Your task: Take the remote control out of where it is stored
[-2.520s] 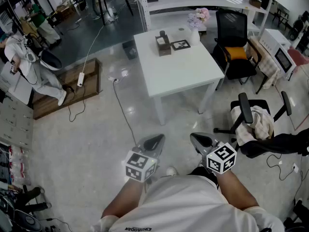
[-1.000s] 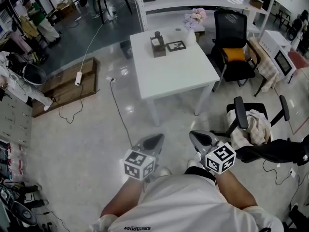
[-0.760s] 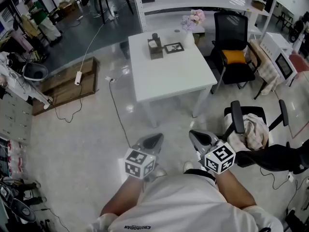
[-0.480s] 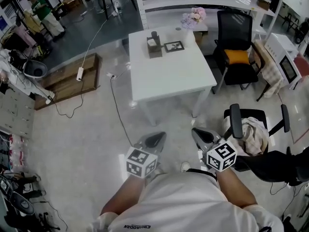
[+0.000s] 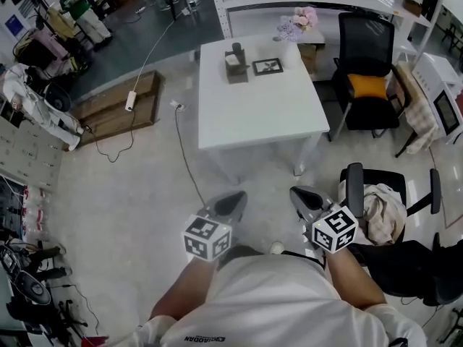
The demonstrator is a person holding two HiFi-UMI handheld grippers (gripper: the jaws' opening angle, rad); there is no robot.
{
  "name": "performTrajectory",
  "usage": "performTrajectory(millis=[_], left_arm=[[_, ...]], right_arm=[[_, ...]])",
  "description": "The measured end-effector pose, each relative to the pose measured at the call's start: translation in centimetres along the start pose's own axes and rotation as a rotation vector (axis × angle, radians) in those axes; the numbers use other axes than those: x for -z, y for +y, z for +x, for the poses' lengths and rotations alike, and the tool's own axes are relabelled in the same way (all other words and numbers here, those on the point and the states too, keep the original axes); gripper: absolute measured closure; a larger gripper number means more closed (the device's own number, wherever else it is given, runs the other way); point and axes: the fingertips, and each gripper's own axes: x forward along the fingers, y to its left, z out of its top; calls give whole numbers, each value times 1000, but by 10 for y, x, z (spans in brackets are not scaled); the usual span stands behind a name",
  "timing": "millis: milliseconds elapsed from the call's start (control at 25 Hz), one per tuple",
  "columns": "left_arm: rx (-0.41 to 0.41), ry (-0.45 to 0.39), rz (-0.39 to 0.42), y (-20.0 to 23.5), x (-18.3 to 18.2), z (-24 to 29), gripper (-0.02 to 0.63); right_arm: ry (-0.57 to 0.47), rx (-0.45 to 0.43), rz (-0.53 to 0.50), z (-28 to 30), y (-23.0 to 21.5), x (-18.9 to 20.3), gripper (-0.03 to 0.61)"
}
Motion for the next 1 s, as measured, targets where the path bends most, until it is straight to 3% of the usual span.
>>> performTrajectory(millis=[560, 1000], left_arm=[[-35, 41, 1, 37, -7, 38, 611], [1, 38, 15, 118, -45, 91, 611]], right_arm=[[19, -31, 26, 42, -40, -7, 572], [44, 11, 31, 122, -87, -35, 572]])
